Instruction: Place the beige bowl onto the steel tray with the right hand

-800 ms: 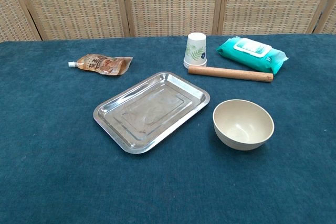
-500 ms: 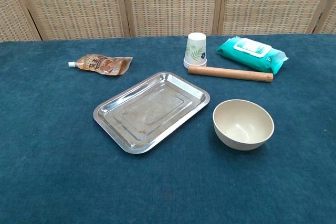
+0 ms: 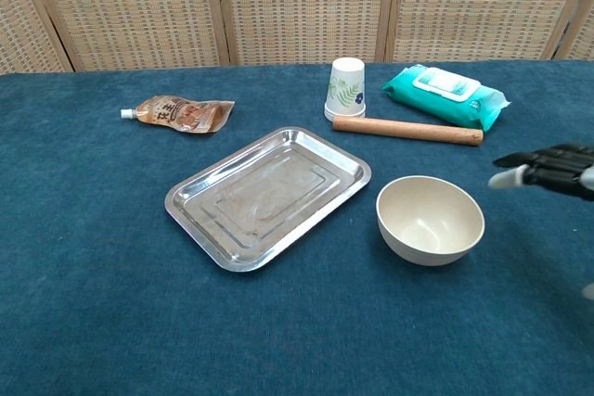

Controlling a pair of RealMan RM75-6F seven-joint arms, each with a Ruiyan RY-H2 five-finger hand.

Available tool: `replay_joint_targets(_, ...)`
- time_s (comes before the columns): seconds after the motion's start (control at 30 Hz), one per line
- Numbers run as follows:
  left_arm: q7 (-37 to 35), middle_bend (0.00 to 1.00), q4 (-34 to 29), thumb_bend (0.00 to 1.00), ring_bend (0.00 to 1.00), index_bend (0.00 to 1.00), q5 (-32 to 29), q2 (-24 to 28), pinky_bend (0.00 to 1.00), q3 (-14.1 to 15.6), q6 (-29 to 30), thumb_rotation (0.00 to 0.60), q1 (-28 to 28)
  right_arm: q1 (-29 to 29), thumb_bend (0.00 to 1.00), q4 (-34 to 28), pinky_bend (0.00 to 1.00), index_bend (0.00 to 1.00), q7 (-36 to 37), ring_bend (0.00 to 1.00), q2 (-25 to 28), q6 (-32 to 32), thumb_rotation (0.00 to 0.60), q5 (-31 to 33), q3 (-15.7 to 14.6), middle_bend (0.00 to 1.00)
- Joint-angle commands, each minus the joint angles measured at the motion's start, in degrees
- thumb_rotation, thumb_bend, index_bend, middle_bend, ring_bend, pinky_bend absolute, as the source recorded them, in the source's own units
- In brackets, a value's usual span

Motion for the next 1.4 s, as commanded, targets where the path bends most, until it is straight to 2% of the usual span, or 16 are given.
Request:
replay_joint_targets(0.03,0.6,0.0,0.8,0.0,0.0,0.0,-1.3,-0.7,0.0,-0.4,-1.2,0.6,-0.7,2.4,0.0,0.8,0.0,0.17,-2.4,0.0,-3.0,-3.1,0.6,1.5,1.3,0.0)
replay_joint_targets(0.17,0.8,0.0,1.2,0.0,0.0,0.0,-1.9,-1.0,0.0,-0.6,-1.5,0.6,-0.9,3.6,0.02,2.2,0.0,0.26,-2.5,0.0,-5.2,-4.0,0.6,2.5,2.3,0.0)
replay_joint_targets(0.23,0.8,0.0,1.2,0.0,0.0,0.0,-2.1,-1.0,0.0,-0.6,-1.6,0.6,-1.0,4.1,0.06,3.1,0.0,0.32,-2.7,0.0,-6.0,-4.1,0.6,2.9,2.6,0.0)
replay_joint_targets(0.4,0.8,0.0,1.2,0.0,0.0,0.0,-2.4,-1.0,0.0,-0.6,-1.6,0.6,-1.0,4.7,0.27,4.1,0.0,0.51,-2.8,0.0,-7.2,-4.1,0.6,3.5,3.2,0.0)
replay_joint_targets(0.63,0.8,0.0,1.2,0.0,0.0,0.0,-2.6,-0.9,0.0,-0.5,-1.9,0.6,-1.3,5.8,0.39,5.5,0.0,0.66,-0.9,0.0,-8.1,-3.8,0.6,3.2,2.9,0.0)
replay_joint_targets(0.77,0.5,0.0,1.2,0.0,0.0,0.0,-2.7,-0.8,0.0,-0.6,-1.8,0.6,-1.2,6.2,0.41,5.3,0.0,0.68,-0.3,0.0,-8.2,-2.3,0.6,2.3,2.9,0.0)
replay_joint_targets(0.97,0.0,0.0,1.3,0.0,0.0,0.0,-3.3,-0.6,0.0,-0.7,-2.1,0.6,-1.3,10.1,0.41,-0.4,0.0,0.68,-3.6,0.0,-6.2,-3.0,0.6,1.8,6.5,0.0)
replay_joint_targets(1.17,-0.2,0.0,1.8,0.0,0.0,0.0,-4.5,-0.8,0.0,-1.2,-2.9,0.6,-1.8,17.6,0.41,-6.1,0.0,0.68,-11.5,0.0,-5.8,-12.5,0.6,6.7,12.5,0.0)
replay_joint_targets(1.27,-0.5,0.0,2.0,0.0,0.0,0.0,-5.3,-0.7,0.0,-1.5,-3.4,0.6,-2.0,20.5,0.41,-6.3,0.0,0.68,-15.1,0.0,-7.5,-16.5,0.6,10.4,14.9,0.0)
replay_joint_targets(1.4,-0.7,0.0,2.0,0.0,0.0,0.0,-6.5,-0.6,0.0,-2.1,-3.8,0.6,-2.3,24.8,0.41,-3.6,0.0,0.68,-20.1,0.0,-11.9,-21.8,0.6,17.7,18.0,0.0)
